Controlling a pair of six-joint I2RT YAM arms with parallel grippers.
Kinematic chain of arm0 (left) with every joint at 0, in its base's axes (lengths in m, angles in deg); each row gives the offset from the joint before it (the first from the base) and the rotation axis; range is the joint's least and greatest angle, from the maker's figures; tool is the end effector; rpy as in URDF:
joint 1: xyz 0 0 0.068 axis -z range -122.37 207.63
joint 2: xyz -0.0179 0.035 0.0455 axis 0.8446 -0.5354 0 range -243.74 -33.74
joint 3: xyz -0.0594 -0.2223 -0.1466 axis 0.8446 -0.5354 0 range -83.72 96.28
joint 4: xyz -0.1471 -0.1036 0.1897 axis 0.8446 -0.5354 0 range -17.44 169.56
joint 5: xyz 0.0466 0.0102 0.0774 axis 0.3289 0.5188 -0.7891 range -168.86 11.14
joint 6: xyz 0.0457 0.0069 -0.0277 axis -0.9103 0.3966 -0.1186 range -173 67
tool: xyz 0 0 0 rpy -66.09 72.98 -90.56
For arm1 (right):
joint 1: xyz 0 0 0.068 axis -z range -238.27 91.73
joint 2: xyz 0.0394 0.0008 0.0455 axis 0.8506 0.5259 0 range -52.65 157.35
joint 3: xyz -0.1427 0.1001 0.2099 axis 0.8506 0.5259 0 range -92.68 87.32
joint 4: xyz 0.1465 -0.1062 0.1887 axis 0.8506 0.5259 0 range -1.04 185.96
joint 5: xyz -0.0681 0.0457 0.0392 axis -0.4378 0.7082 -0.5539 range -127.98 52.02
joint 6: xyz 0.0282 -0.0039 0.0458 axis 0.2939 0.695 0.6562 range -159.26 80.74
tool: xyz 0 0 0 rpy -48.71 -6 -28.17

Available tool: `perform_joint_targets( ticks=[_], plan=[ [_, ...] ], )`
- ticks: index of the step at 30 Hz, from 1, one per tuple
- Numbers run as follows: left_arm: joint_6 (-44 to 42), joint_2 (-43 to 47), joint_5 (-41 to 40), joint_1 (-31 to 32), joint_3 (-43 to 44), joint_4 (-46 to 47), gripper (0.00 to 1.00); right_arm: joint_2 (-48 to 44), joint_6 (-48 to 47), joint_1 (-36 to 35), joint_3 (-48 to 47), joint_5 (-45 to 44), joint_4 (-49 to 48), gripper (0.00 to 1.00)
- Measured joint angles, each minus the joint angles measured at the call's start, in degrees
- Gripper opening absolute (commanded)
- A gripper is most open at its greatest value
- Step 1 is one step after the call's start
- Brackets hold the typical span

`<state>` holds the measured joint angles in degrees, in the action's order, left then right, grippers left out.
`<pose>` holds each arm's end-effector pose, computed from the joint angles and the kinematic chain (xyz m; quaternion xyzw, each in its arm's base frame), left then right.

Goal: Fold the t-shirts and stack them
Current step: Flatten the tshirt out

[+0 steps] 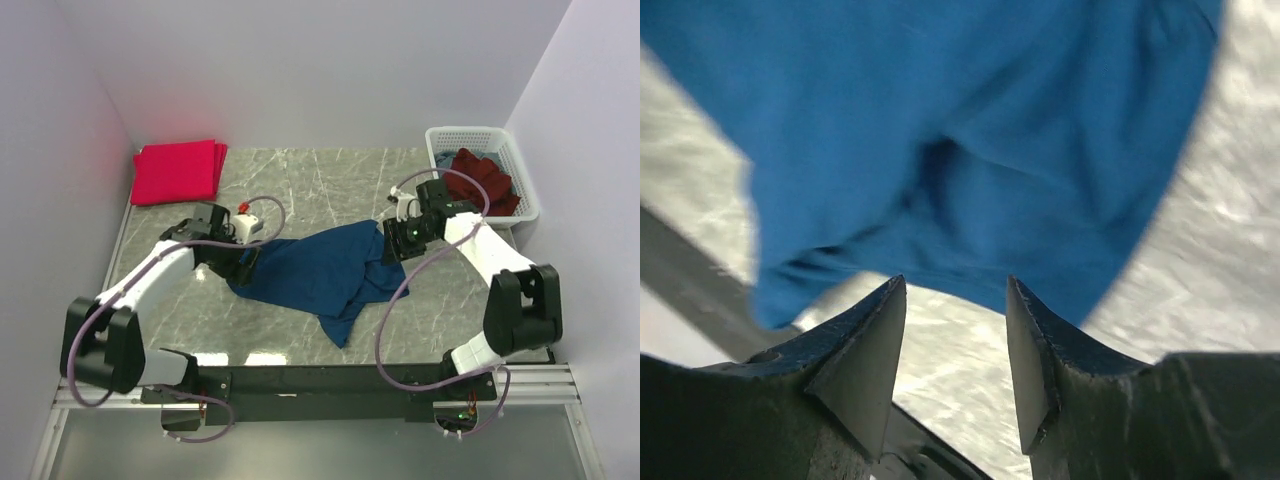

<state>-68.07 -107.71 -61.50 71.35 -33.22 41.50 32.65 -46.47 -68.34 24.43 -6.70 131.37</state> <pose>0.2376 -0.0691 0.2298 0.2741 0.9189 -0.1434 0.2448 0.2845 0.0694 0.2442 -0.1992 0.9203 0.2683 0.2033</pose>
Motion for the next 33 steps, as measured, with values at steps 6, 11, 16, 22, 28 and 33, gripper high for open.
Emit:
perform_joint_targets(
  ticks=[6,11,16,22,28,33],
  plan=[
    [1.53,-8.85,-7.89,3.72,-0.04,4.35,0.60,6.01,-0.17,-0.04,1.62,-8.72,-0.46,0.54],
    [2.69,-15.28,-11.76,4.24,0.26,5.88,0.31,9.11,-0.13,-0.02,1.64,-12.00,-0.70,0.58],
    [2.43,-20.15,-14.86,2.08,5.05,6.03,0.01,13.86,-0.07,-0.02,1.31,-13.88,-0.90,0.59],
    [2.86,-29.81,-15.21,-8.28,20.22,5.68,0.01,18.80,0.63,0.22,-2.54,-13.05,0.98,0.37],
    [5.51,-34.05,-15.04,-16.02,32.37,6.97,0.11,22.29,0.66,1.36,-5.81,-10.49,1.86,0.00],
    [6.95,-33.44,-11.37,-18.64,34.34,6.91,0.66,21.79,-0.22,2.34,-8.04,-8.50,2.91,0.00]
  ],
)
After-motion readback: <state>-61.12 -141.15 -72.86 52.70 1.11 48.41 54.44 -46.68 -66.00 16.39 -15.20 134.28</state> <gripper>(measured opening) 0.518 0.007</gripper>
